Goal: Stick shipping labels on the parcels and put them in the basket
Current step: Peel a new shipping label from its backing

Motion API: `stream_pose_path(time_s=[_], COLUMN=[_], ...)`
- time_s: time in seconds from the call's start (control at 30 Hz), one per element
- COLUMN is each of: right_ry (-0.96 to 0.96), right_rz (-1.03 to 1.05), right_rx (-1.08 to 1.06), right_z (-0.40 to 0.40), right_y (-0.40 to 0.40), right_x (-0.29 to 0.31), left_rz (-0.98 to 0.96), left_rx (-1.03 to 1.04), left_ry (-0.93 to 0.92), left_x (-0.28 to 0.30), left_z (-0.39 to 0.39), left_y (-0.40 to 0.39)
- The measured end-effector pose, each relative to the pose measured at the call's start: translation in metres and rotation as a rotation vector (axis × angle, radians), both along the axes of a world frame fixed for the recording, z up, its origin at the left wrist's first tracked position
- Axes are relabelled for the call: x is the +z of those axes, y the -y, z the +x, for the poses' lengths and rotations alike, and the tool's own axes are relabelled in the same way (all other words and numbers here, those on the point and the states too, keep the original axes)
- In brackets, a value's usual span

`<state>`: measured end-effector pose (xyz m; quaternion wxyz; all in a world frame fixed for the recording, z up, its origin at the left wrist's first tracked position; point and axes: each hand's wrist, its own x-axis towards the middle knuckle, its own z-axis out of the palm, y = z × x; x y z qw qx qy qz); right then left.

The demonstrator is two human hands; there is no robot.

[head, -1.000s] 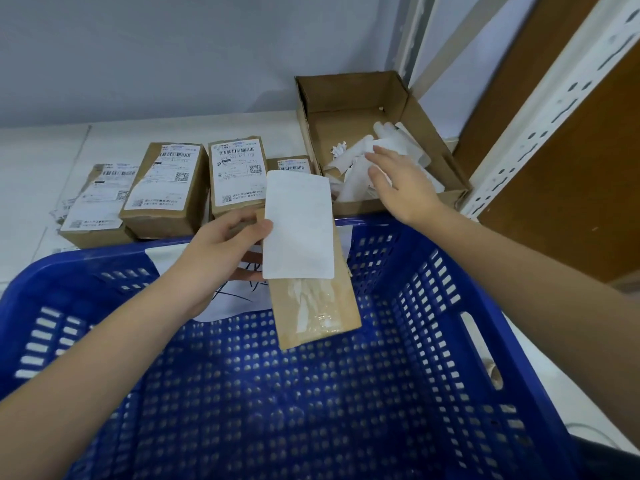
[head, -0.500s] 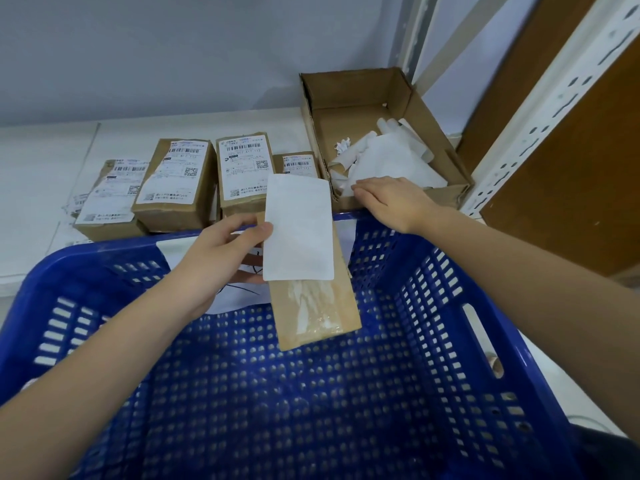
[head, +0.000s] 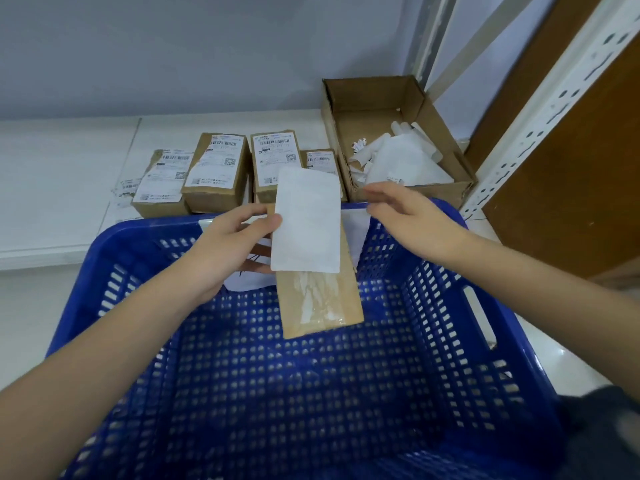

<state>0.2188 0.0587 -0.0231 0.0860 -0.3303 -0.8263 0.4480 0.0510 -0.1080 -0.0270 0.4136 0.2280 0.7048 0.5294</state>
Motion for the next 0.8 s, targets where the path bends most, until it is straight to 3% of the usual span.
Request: stream_pose_path(time_s=[0.1,0.33,0.47,0.8], right_ry=[-0.003,0.039,-0.036,-0.148], right_rz=[-0.200,-0.354,-0.543,-0.569], right_rx=[-0.011,0.076,0.121,0.098], right_z=[0.009,0.014,0.018,0.009], right_y=[0.039,0.092,0.103,0.120], right_x=[0.013,0.009,0.002,-0.009], left_rz=[-0.036,-0.044,-0.028,0.037], left_rx=[-0.047,-0.059,-0.050,0.120], left_ry=[-0.057,-0.053,-0.048,0.023], left_x=[0.005,0.018,0.020,0.019], left_z=[-0.002,0.003,0.003,0.005], left_y=[0.014,0.042,0.058,0.079])
